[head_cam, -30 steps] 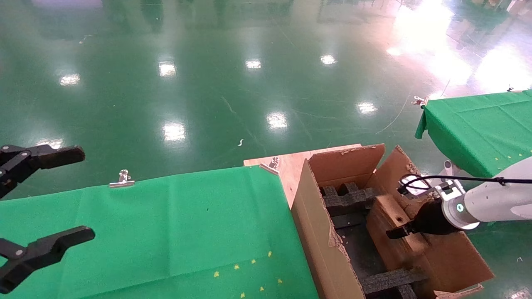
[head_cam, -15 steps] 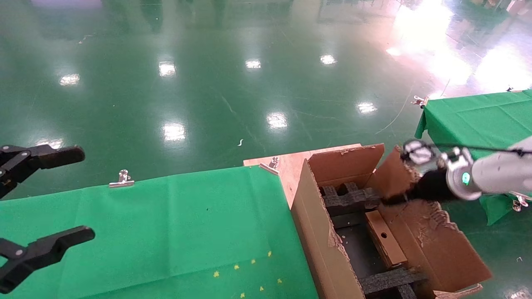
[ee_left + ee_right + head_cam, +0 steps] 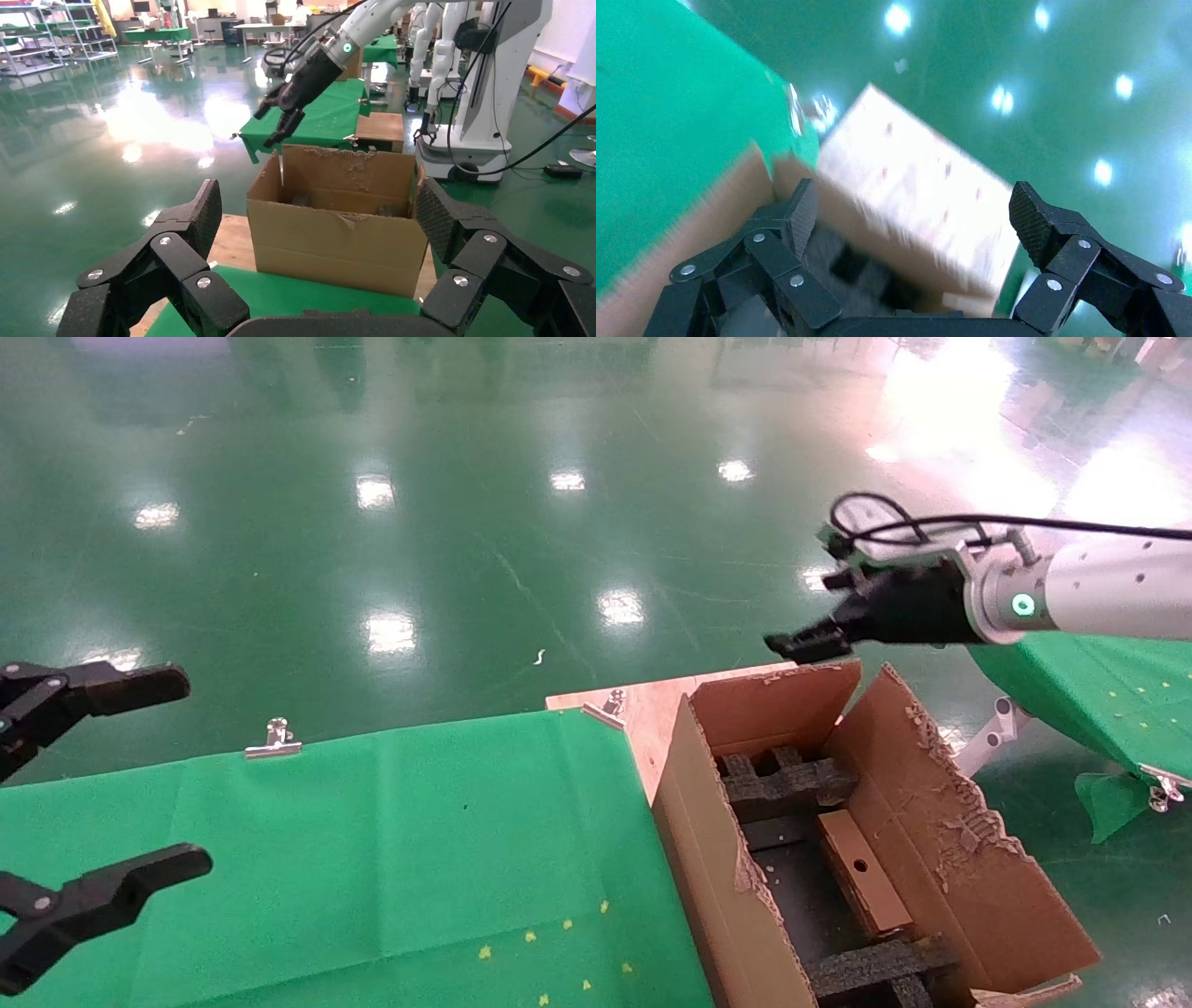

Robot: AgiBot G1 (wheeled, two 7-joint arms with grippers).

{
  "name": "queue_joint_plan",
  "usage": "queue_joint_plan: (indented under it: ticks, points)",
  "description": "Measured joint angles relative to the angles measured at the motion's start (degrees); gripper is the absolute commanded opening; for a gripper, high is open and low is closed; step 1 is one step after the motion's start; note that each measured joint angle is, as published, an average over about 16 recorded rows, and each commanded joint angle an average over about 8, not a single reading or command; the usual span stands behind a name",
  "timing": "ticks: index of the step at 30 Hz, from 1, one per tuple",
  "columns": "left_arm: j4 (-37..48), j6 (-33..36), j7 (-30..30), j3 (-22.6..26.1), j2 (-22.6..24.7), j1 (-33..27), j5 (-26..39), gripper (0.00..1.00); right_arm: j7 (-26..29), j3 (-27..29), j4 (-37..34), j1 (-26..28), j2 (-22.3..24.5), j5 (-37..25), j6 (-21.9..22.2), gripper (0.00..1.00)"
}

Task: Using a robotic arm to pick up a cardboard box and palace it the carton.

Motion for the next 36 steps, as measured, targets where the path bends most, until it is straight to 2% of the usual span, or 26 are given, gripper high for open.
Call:
queue_joint_plan:
  ticks: [9,23,29,36]
  points:
    - [0.01,-0.01,0.0,0.0,-0.01,0.01,0.0,1.0,-6.66,3.5,5.02,0.75,0.89,3.84,0.09,1.0]
    - [0.02,-0.02,0.0,0.0,-0.01,0.01,-0.01,1.0,-7.03,5.43,5.35,-0.76,0.85,4.53,-1.2,1.0]
    - [0.02,-0.01,0.0,0.0,-0.01,0.01,-0.01,1.0,-7.91,9.91,6.46,-3.92,0.7,5.72,-3.91,1.0]
    - [0.02,-0.02,0.0,0.0,-0.01,0.01,-0.01,1.0,-9.72,17.98,8.66,-9.42,0.44,7.94,-8.72,1.0]
